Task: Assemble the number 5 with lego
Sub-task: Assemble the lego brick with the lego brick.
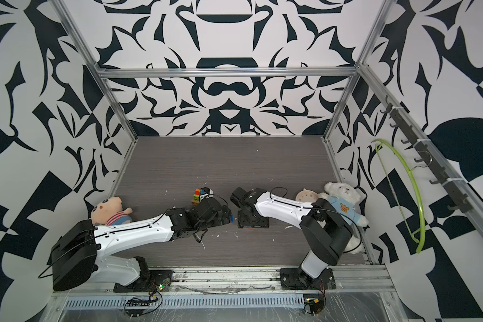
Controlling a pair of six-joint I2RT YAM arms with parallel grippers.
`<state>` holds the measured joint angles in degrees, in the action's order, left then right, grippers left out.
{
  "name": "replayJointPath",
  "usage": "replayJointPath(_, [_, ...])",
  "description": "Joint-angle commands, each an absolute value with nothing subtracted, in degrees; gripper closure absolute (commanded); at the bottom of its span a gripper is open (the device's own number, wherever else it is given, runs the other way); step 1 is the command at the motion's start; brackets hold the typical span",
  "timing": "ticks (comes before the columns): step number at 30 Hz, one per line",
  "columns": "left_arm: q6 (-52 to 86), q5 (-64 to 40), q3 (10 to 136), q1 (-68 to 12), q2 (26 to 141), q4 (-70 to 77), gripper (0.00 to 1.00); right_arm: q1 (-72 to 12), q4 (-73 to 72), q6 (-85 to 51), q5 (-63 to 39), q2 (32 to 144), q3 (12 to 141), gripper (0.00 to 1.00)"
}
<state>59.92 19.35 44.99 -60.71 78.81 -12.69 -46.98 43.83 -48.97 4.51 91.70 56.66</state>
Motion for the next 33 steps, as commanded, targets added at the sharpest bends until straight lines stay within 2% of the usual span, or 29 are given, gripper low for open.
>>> replayJointPath(1, [58.91,19.47,46.6,-60.56,78.16,-13.63,0.01,-47.11,45.53,-49.35,6.93,87.19,56.39,0.17])
replayJointPath(8, [57.17,17.06,47.72,-60.64,79.39,-11.85,0.01,-46.16,45.92,-49.26,8.05,83.7,55.16,0.16])
replayJointPath(33, [56.03,14.99,50.02,-61.26,83.19,-10.52,0.01,-43.77,45.56,-46.36,5.64,87.66,52.19,0.18])
